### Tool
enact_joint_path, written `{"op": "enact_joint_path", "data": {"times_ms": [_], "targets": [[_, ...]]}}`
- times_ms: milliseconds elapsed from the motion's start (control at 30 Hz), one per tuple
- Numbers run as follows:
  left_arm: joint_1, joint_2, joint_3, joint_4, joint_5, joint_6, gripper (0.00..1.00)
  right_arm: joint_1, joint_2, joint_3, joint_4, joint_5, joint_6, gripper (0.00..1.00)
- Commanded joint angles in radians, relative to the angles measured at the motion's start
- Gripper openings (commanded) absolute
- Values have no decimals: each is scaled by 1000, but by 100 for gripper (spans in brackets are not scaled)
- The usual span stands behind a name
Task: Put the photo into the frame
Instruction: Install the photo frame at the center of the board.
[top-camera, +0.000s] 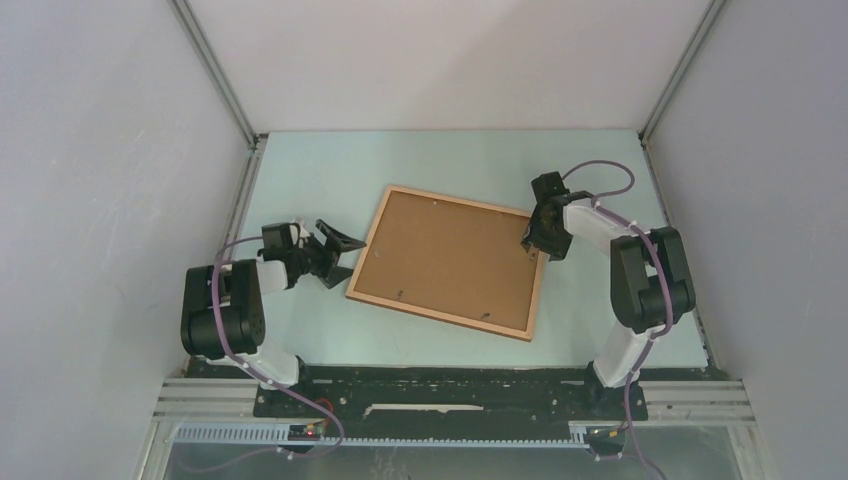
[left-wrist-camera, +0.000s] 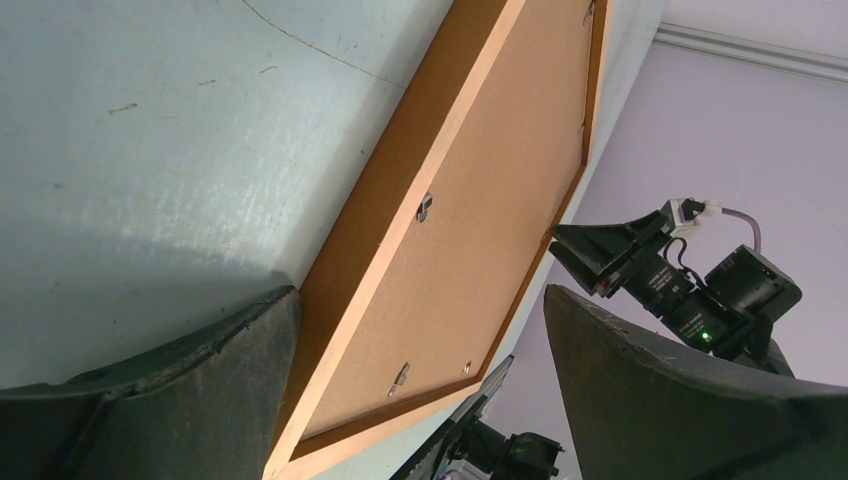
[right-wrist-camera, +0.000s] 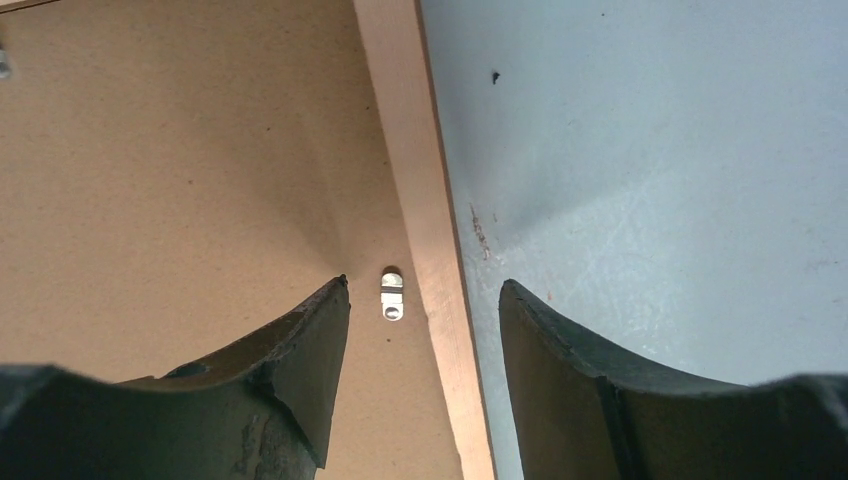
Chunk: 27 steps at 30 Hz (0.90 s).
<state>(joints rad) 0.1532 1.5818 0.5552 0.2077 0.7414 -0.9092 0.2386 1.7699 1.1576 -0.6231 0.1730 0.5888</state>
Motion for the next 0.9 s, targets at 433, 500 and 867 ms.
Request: {"op": "enact_joint_path", "data": {"times_ms": [433, 500, 867], "targets": [[-5, -29, -21, 6, 40, -10, 96, 8, 24, -19, 7, -2, -7, 39], [-6, -29, -21, 7, 41, -10, 96, 9, 15, -26, 10, -11, 1, 32], [-5, -32, -23, 7, 41, -8, 96, -9, -2, -39, 62, -73, 3, 17]]}}
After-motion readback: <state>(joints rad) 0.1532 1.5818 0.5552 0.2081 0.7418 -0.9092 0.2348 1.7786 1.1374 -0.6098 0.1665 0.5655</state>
